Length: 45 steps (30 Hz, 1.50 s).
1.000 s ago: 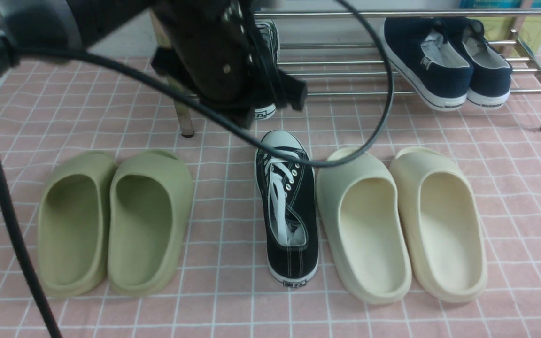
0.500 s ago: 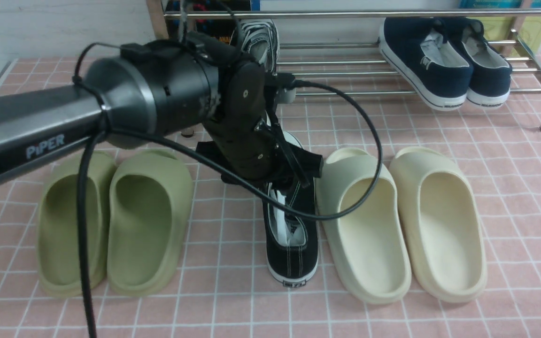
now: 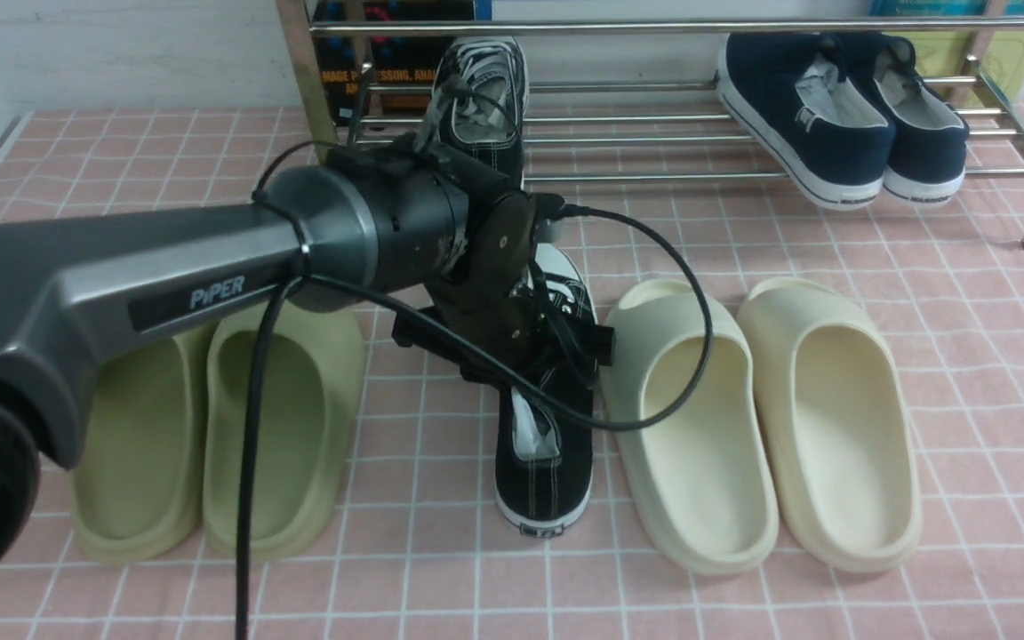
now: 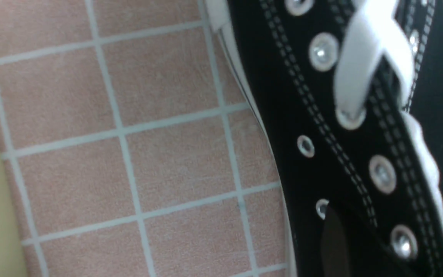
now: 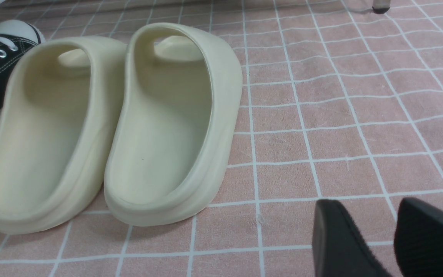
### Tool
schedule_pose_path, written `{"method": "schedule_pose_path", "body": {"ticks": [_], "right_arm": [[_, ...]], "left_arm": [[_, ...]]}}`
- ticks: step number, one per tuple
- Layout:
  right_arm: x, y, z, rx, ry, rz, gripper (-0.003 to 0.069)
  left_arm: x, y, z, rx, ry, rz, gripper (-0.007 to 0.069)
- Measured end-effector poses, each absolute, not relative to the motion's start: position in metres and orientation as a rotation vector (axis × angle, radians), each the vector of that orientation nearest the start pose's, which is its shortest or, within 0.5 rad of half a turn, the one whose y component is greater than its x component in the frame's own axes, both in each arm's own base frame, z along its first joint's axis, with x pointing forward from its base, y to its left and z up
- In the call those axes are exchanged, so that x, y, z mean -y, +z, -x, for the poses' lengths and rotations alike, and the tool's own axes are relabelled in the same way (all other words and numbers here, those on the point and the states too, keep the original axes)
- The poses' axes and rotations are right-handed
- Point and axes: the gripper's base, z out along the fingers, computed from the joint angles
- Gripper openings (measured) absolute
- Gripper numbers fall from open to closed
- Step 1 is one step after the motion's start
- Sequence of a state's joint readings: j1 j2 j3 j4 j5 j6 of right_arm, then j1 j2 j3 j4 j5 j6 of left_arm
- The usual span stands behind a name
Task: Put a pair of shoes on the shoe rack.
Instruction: Use the left arm to grab the shoe closest to it, then use the left arm to put a shoe into the shoe rack
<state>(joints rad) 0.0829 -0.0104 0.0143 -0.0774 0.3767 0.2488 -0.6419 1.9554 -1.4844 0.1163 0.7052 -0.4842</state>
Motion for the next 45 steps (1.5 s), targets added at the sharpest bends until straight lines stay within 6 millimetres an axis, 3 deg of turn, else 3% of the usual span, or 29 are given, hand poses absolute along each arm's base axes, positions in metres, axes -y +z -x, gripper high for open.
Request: {"method": "schedule_pose_path", "body": {"ticks": [7, 11, 19, 26, 30, 37, 45], "right_arm": [[-0.002, 0.175, -0.052, -1.863, 0.153, -0.107, 0.0239], [-0.002, 0.175, -0.052, -1.863, 0.153, -0.107, 0.0239], [-0.002, 0.175, -0.052, -1.863, 0.153, -0.107, 0.0239], [-0.002, 0.175, -0.052, -1.863, 0.153, -0.107, 0.0239], [-0.002, 0.175, -0.052, -1.863, 0.153, -0.107, 0.0239], [-0.002, 0.175, -0.052, -1.863, 0.153, -0.107, 0.0239], [-0.002, 0.175, -0.052, -1.863, 0.153, -0.107, 0.0239]], "left_arm": [[0.254, 0.279, -0.353, -2.59, -0.28, -0.269, 0.0046], [0.262, 0.304, -0.362, -2.51, -0.346, -0.244, 0.0043], [0.28, 0.299, -0.379, -2.523, -0.405, -0.237, 0.0043], [0.272, 0.309, -0.366, -2.604, -0.316, -0.427, 0.0043], [0.27, 0.317, -0.362, -2.593, -0.321, -0.443, 0.0043], [0.273, 0.338, -0.367, -2.418, -0.415, -0.442, 0.0043], [0.283, 0.336, -0.387, -2.209, -0.425, -0.431, 0.0043]]}}
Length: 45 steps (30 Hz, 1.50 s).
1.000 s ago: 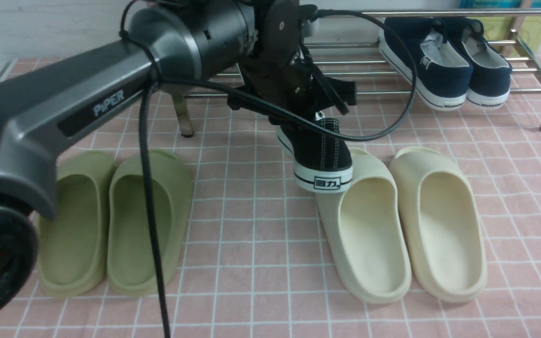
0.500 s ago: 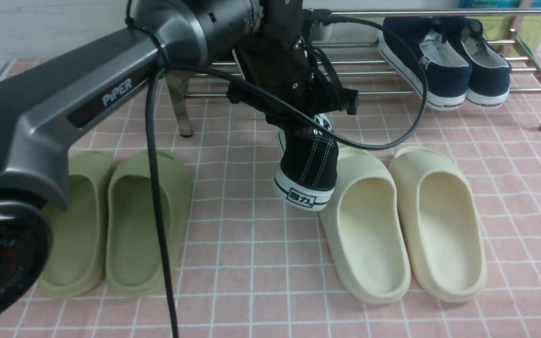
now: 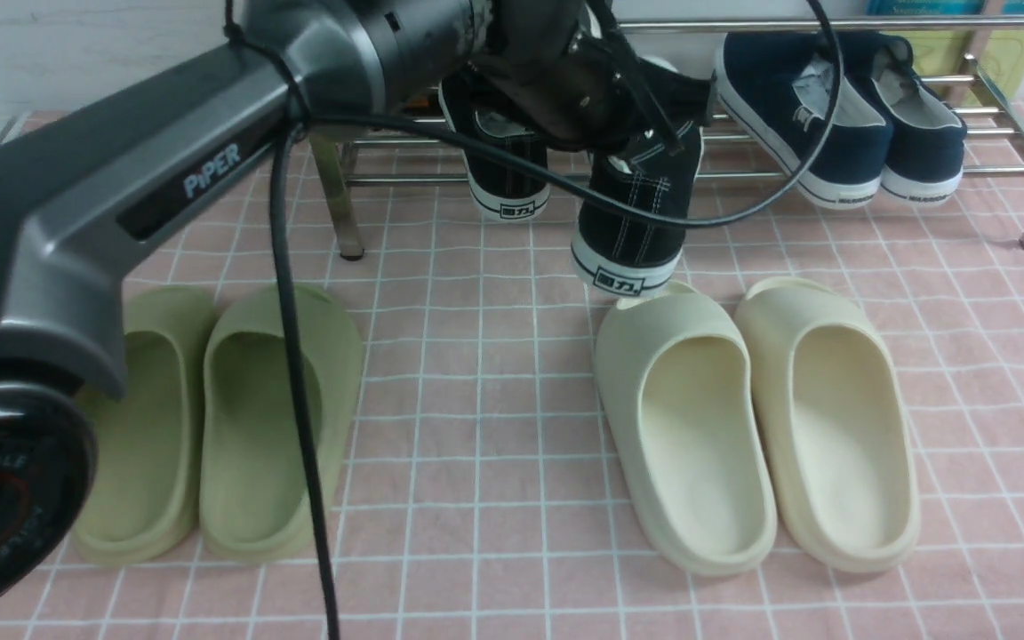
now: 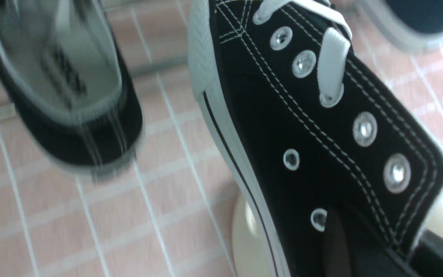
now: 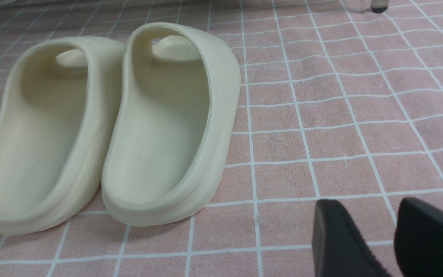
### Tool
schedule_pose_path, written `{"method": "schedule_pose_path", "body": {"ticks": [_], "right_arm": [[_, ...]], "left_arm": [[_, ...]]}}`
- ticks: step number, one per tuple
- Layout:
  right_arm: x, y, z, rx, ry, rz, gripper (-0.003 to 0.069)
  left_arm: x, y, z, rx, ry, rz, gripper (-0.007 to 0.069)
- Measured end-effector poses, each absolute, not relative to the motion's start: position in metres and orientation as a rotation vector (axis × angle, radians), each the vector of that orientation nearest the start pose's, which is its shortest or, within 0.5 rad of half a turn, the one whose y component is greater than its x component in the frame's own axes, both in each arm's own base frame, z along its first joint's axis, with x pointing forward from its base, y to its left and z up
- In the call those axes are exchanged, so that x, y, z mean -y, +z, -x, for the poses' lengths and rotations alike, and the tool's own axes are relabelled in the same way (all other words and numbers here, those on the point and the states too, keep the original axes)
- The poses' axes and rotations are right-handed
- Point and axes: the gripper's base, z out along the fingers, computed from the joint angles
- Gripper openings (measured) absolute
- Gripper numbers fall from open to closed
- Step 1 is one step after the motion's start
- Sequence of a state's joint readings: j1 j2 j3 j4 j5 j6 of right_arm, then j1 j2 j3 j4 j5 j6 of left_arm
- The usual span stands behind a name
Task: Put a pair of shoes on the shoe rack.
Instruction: Use the left arm to put a shoe into the shoe rack
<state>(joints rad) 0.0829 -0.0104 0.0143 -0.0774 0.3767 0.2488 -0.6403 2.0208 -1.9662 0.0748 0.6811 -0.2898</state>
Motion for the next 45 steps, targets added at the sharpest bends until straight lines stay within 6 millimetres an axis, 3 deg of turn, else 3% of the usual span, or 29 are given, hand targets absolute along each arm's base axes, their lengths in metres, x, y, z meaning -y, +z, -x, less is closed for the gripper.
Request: {"method": "schedule_pose_path", "body": {"ticks": [6, 14, 23, 32, 45], "right_arm": [[-0.002, 0.175, -0.052, -1.863, 0.153, -0.107, 0.024], [-0.002, 0.175, -0.052, -1.863, 0.153, -0.107, 0.0239], [-0.002, 0.175, -0.052, -1.863, 0.153, -0.107, 0.0239], [-0.002, 0.175, -0.052, -1.863, 0.153, -0.107, 0.0239], [-0.002, 0.175, -0.052, -1.863, 0.153, -0.107, 0.0239]], "left_arm": [[0.289, 0.307, -0.413, -2.131, -0.351, -0.384, 0.0043], [0.277, 0.276, -0.446, -2.094, -0.449, -0.166, 0.0043], [0.281, 0.256, -0.46, -2.037, -0.498, -0.162, 0.0043], [0.268, 0.25, -0.465, -2.097, -0.426, -0.139, 0.0043], [0.274, 0.243, -0.478, -1.932, -0.558, -0.145, 0.0043]]}}
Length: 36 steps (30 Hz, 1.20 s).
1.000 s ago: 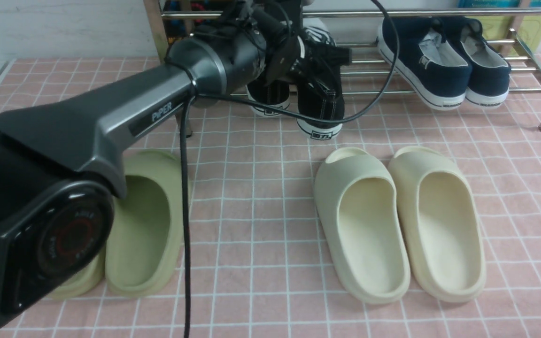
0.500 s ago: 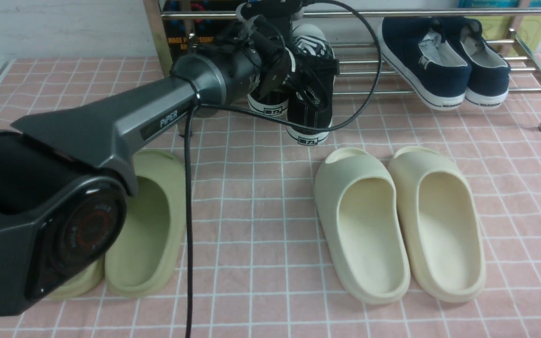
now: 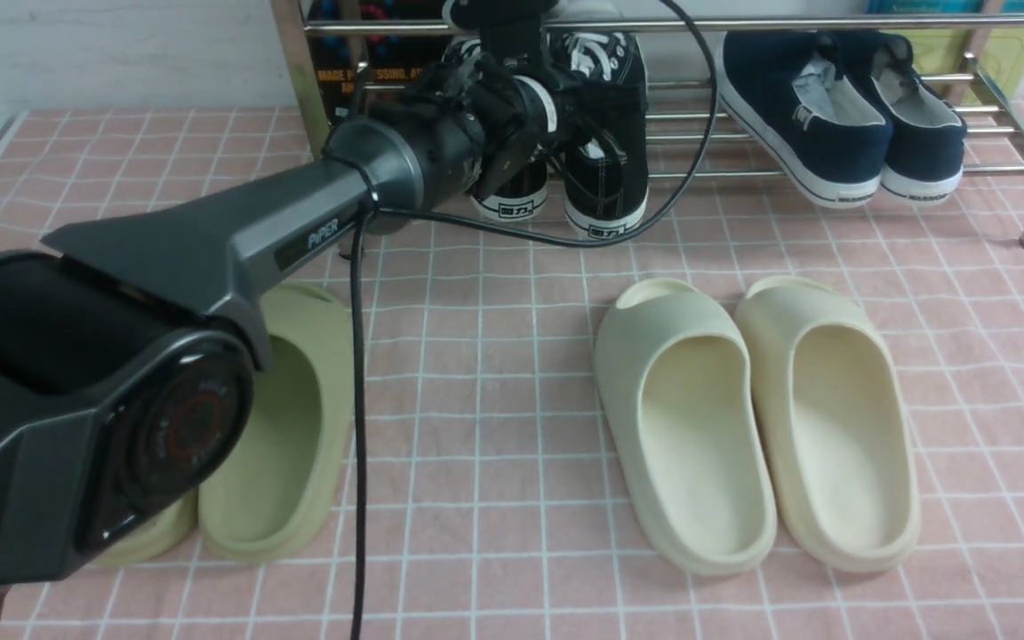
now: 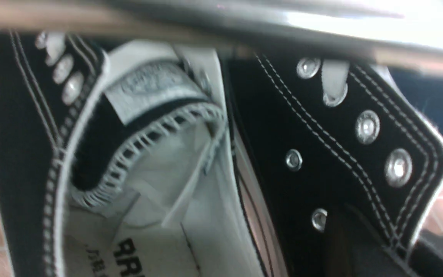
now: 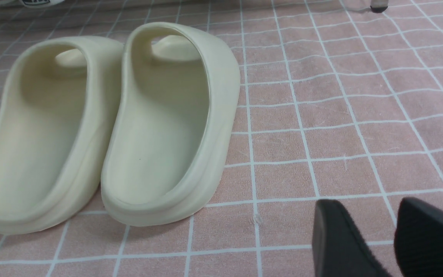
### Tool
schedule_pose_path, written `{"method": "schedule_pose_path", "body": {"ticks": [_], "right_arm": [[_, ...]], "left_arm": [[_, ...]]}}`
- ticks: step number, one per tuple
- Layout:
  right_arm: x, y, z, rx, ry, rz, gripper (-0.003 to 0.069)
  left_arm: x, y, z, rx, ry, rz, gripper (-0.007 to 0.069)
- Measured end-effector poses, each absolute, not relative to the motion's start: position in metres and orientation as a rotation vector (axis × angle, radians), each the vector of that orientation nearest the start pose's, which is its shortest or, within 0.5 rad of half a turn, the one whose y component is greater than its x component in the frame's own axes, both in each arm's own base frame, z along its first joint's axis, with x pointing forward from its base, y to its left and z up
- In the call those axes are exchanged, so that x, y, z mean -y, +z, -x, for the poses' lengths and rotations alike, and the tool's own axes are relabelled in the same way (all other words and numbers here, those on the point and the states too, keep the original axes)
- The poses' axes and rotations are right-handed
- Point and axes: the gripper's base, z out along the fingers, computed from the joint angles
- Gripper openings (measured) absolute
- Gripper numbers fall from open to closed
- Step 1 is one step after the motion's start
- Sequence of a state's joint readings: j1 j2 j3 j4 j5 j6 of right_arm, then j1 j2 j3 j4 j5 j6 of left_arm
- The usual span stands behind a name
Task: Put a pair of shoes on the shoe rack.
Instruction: Use the left arm to put a shoe into the shoe rack
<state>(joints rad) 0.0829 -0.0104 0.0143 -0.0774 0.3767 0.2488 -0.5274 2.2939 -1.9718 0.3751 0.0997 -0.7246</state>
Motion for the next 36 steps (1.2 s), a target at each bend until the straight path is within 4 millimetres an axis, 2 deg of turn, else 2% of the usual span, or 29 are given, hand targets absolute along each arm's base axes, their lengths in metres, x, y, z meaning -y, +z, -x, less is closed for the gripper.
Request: {"method": "schedule_pose_path", "body": {"ticks": [5, 9, 12, 16, 21, 23, 24, 25, 28, 30, 31, 32, 33, 34, 35, 36], "right_arm": [[-0.002, 0.175, -0.052, -1.863, 0.153, -0.107, 0.0239], [-0.002, 0.175, -0.052, -1.863, 0.153, -0.107, 0.0239], [-0.002, 0.175, -0.052, -1.863, 0.153, -0.107, 0.0239], [-0.002, 0.175, -0.052, -1.863, 0.153, -0.107, 0.0239], [-0.002, 0.175, -0.052, -1.863, 0.153, -0.107, 0.0239], [-0.002, 0.175, -0.052, -1.863, 0.153, -0.107, 0.0239], [-0.002, 0.175, -0.052, -1.863, 0.153, -0.107, 0.0239], [-0.002, 0.175, -0.052, -1.863, 0.153, -0.107, 0.0239], [-0.002, 0.175, -0.052, -1.863, 0.153, -0.107, 0.0239], [-0.002, 0.175, -0.052, -1.863, 0.153, -0.107, 0.0239], [-0.002, 0.175, -0.052, -1.863, 0.153, -0.107, 0.0239], [-0.002, 0.175, -0.052, -1.863, 0.153, -0.107, 0.0239], [-0.002, 0.175, -0.052, -1.863, 0.153, -0.107, 0.0239], [-0.002, 0.175, -0.052, -1.863, 0.153, -0.107, 0.0239], [-0.002, 0.175, -0.052, -1.863, 0.153, -0.107, 0.0239], [-0.002, 0.175, -0.052, -1.863, 0.153, -0.107, 0.0239]], "left_arm": [[0.276, 0.237, -0.478, -1.936, -0.509, -0.2, 0.0043], [0.276, 0.237, -0.478, -1.93, -0.491, -0.224, 0.0072], [0.279, 0.239, -0.477, -1.925, -0.509, -0.212, 0.0147], [0.284, 0.242, -0.474, -1.906, -0.522, -0.229, 0.0295], [0.286, 0.252, -0.469, -1.905, -0.502, -0.244, 0.037], [0.282, 0.265, -0.465, -1.91, -0.476, -0.235, 0.0377], [0.278, 0.278, -0.461, -1.908, -0.462, -0.222, 0.0377], [0.278, 0.278, -0.461, -1.914, -0.458, -0.22, 0.0377], [0.269, 0.32, -0.439, -1.946, -0.377, -0.206, 0.033], [0.272, 0.331, -0.428, -1.96, -0.333, -0.241, 0.0293], [0.28, 0.345, -0.409, -1.985, -0.268, -0.319, 0.0216], [0.282, 0.347, -0.407, -1.982, -0.275, -0.322, 0.0206], [0.293, 0.348, -0.39, -2.029, -0.226, -0.404, 0.0122], [0.3, 0.345, -0.38, -2.074, -0.205, -0.455, 0.0074], [0.307, 0.339, -0.371, -2.129, -0.198, -0.506, 0.004], [0.307, 0.337, -0.371, -2.142, -0.196, -0.512, 0.004]]}}
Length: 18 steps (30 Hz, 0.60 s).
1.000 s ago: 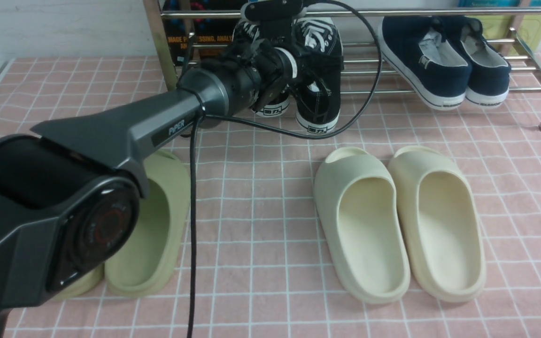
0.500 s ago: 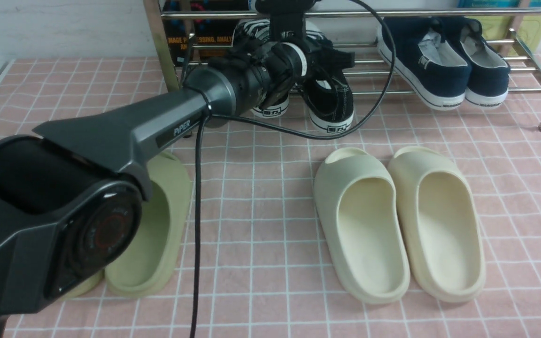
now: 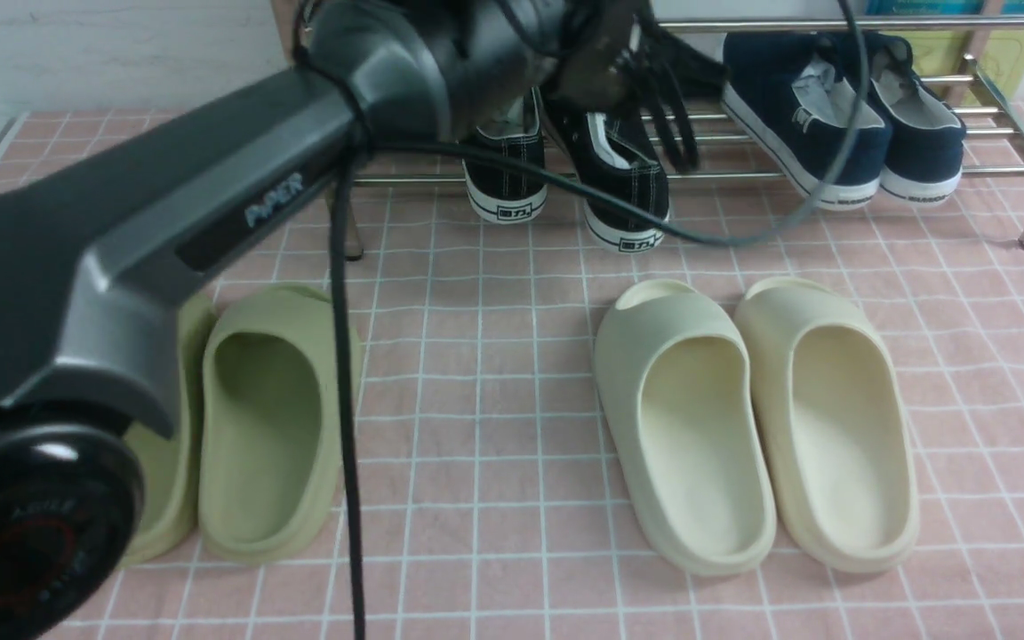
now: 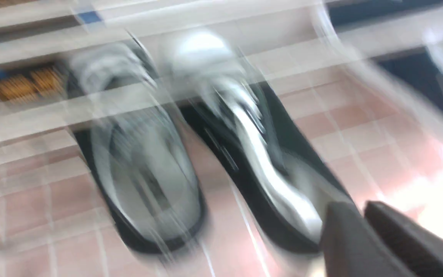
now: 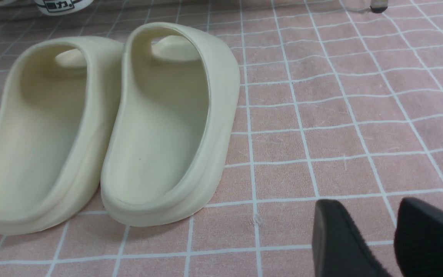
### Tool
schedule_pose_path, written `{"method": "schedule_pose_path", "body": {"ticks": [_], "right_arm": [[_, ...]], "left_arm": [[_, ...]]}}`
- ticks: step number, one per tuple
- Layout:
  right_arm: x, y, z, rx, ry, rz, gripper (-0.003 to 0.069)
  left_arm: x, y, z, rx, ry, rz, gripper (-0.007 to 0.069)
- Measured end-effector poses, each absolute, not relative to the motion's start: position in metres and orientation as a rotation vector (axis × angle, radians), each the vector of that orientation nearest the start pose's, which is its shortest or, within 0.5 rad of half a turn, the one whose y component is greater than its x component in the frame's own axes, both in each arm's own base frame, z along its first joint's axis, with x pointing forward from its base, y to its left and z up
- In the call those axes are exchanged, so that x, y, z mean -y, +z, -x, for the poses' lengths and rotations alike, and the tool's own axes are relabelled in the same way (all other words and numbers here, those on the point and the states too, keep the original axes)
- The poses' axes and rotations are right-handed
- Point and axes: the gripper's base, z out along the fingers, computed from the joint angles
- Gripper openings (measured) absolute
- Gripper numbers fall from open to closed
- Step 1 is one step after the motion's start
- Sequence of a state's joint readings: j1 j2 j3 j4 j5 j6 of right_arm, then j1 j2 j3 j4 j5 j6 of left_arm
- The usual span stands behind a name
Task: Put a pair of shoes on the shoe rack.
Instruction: Use the left arm to put a shoe into the shoe rack
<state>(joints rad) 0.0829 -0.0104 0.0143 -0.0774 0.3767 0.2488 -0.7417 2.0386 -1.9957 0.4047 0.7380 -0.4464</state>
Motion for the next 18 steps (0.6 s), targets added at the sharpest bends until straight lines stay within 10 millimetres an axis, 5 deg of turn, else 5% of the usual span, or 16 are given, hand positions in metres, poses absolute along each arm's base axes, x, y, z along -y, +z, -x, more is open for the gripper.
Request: {"method": "schedule_pose_path", "body": {"ticks": [4, 8, 13, 18], "right_arm": [[-0.002, 0.175, -0.052, -1.863, 0.153, -0.107, 0.0239], [-0.002, 0.175, -0.052, -1.863, 0.153, -0.107, 0.0239], [-0.002, 0.175, -0.052, -1.863, 0.153, -0.107, 0.0239], [-0.002, 0.175, -0.052, -1.863, 0.153, -0.107, 0.0239]], "left_arm": [[0.332, 0.283, -0.358, -2.392, -0.262, -0.728, 0.0002], [0.344, 0.252, -0.367, -2.406, -0.319, -0.75, 0.0002], [0.354, 0.242, -0.383, -2.266, -0.358, -0.715, 0.0002], [0.341, 0.244, -0.4, -2.246, -0.348, -0.574, 0.0002]]}}
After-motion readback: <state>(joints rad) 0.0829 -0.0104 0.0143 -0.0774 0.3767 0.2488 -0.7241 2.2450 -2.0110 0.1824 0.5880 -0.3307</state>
